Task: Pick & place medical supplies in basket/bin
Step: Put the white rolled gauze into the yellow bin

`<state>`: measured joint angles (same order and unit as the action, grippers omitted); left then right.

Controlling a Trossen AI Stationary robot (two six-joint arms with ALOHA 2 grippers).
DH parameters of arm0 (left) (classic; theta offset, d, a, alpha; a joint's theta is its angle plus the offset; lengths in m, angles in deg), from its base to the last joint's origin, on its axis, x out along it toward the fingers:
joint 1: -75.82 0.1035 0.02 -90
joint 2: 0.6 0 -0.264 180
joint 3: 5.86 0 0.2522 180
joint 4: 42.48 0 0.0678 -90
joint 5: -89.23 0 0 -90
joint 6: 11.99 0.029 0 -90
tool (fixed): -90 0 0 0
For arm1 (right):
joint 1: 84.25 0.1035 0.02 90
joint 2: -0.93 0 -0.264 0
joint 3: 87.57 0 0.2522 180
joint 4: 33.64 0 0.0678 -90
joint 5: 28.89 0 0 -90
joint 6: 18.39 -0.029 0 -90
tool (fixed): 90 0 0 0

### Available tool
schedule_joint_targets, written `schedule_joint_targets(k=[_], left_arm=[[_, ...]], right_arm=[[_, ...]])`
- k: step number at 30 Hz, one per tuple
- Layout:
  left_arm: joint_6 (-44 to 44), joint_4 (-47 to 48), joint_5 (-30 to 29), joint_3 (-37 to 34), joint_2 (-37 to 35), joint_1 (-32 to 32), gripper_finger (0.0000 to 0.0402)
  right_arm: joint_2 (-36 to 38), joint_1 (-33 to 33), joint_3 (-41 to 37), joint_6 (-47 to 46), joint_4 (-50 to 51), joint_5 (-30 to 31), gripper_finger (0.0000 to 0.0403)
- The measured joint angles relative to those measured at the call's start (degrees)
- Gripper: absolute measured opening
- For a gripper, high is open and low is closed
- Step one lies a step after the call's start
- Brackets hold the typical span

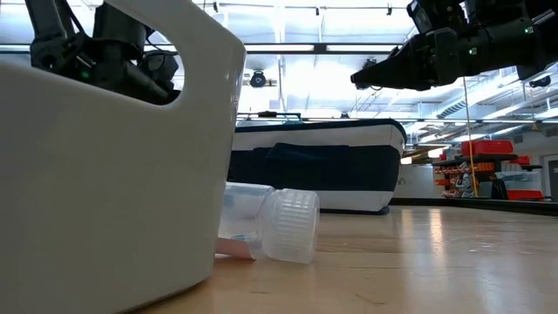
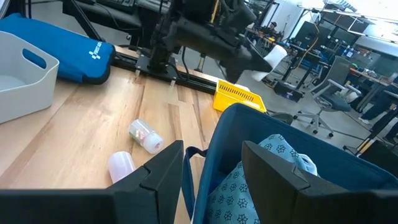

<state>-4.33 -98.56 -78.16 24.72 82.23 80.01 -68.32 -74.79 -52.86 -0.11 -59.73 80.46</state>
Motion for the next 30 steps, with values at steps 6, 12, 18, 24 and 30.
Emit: schedule_joint_targets(k=[6, 12, 18, 24, 30], left_arm=[[-2.8, 1.0, 0.3, 0.0, 0.0, 5.0, 0.0043], [-9.2, 12.7, -1.9, 0.0, 0.0, 8.9, 0.0043], [-20.5, 24.4, 2.7, 0.0, 0.0, 13.9, 0.0043], [-30.7, 33.7, 12.5, 0.0, 0.0, 19.3, 0.0043], [-32.9, 36.8, 19.1, 0.0, 0.0, 22.8, 0.0043]], right_arm=[[0.0, 0.0, 0.0, 0.0, 0.7, 0.0, 0.0172], [0.0, 0.0, 0.0, -0.8, 0.9, 0.0, 0.0172], [0.0, 0.0, 0.0, -2.2, 1.8, 0.0, 0.0172], [0.0, 0.0, 0.0, -3.0, 2.0, 0.0, 0.0172], [0.0, 0.0, 0.0, -3.0, 2.0, 0.0, 0.0172]])
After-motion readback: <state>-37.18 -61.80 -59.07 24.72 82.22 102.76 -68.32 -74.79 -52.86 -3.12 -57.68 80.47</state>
